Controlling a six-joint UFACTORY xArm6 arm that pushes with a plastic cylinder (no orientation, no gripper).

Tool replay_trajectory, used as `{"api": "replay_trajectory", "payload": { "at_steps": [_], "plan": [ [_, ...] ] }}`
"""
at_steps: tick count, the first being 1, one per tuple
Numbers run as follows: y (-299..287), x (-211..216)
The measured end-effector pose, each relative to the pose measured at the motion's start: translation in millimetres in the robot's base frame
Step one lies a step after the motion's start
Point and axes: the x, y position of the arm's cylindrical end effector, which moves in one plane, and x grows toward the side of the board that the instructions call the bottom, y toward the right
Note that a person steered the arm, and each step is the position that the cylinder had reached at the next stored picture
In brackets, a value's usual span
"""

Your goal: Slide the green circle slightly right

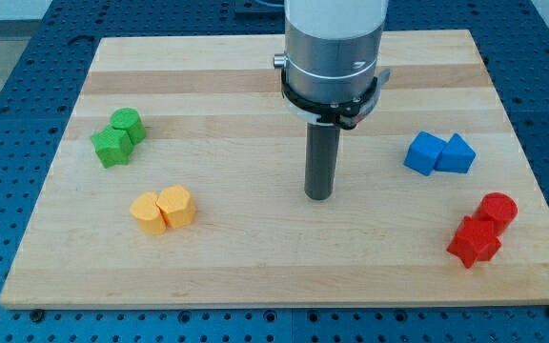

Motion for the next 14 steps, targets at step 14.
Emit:
{"api": "replay_trajectory", "payload": {
  "at_steps": [14],
  "plan": [
    [-332.6,-156.7]
  ]
}}
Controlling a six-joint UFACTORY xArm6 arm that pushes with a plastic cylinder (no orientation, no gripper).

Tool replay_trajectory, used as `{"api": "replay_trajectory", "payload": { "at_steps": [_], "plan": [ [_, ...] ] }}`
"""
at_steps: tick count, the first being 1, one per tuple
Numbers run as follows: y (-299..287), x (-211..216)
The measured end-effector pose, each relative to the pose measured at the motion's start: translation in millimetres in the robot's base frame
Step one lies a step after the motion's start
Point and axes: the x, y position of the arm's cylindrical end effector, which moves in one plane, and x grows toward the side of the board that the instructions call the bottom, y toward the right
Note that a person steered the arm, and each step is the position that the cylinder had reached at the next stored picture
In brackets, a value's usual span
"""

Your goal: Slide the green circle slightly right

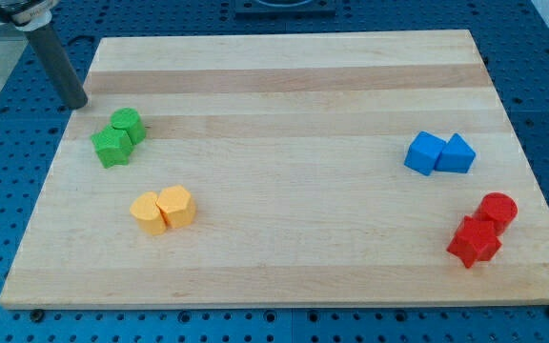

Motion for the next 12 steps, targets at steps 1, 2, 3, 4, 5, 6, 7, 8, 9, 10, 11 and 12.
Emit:
{"api": "replay_trajectory", "payload": {
  "at_steps": [1,2,3,4,5,6,7,8,9,10,11,12],
  "plan": [
    [0.0,30.6],
    [0.0,46.2],
    [0.0,66.5],
    [0.0,119.7],
    [0.0,117.1],
    [41.6,116.3],
    [54.5,116.2],
    [63.6,116.0],
    [122.0,96.6],
    [130.7,93.3],
    [115.2,98.0],
    [57.0,120.2]
  ]
}}
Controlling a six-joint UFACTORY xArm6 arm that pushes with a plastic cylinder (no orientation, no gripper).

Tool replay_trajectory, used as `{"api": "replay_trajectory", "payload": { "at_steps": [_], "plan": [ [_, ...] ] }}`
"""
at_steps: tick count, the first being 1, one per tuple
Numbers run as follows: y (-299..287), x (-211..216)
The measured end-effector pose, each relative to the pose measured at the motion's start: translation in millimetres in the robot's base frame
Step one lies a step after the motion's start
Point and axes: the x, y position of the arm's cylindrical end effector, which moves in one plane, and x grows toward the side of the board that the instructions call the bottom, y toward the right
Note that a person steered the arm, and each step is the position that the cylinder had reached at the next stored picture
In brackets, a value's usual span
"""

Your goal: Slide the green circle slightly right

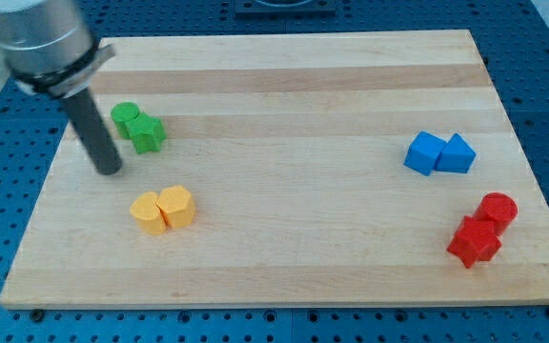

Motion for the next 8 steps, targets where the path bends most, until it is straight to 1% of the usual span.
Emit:
{"api": "replay_trajectory", "payload": {
  "at_steps": [1,2,3,4,6,7,8],
  "plan": [
    [-18.1,-34.3],
    [-18.0,-63.3],
    [-0.3,-67.0],
    [23.2,-81.3],
    [63.7,-81.5],
    [51.0,-81.4],
    [16.8,-79.4]
  ]
}}
